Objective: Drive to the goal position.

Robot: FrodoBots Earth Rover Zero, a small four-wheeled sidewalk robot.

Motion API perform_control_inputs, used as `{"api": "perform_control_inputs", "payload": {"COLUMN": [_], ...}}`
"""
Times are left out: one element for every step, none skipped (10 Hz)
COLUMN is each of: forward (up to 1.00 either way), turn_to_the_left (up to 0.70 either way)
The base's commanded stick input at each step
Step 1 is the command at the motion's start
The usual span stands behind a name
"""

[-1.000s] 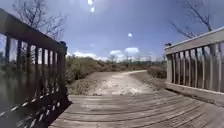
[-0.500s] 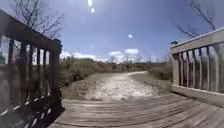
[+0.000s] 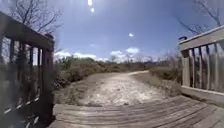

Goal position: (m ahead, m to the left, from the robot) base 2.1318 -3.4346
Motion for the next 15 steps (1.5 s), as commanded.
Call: {"api": "perform_control_inputs", "payload": {"forward": [0.50, 0.50, 0.50, 0.50, 0.39, 0.30, 0.30, 0.30, 0.30, 0.30, 0.30, 0.30, 0.30, 0.30, 0.30], "turn_to_the_left": [0.00, 0.00, 0.00, 0.00, 0.00, 0.00, 0.00, 0.00, 0.00, 0.00, 0.00, 0.00, 0.00, 0.00, 0.00]}}
